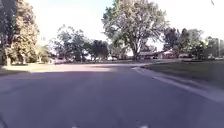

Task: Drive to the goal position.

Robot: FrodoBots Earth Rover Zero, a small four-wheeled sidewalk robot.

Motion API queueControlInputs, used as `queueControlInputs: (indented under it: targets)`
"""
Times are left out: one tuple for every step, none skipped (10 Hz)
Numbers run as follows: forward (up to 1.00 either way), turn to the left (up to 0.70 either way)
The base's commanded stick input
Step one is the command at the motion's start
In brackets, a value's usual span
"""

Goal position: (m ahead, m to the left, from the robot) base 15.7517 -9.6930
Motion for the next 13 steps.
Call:
queueControlInputs:
  targets:
    - [1.0, -0.13]
    - [1.0, -0.4]
    - [1.0, -0.4]
    - [1.0, -0.18]
    - [1.0, -0.03]
    - [1.0, 0.0]
    - [1.0, 0.0]
    - [1.0, 0.0]
    - [1.0, 0.0]
    - [1.0, 0.0]
    - [1.0, 0.0]
    - [1.0, 0.0]
    - [1.0, 0.0]
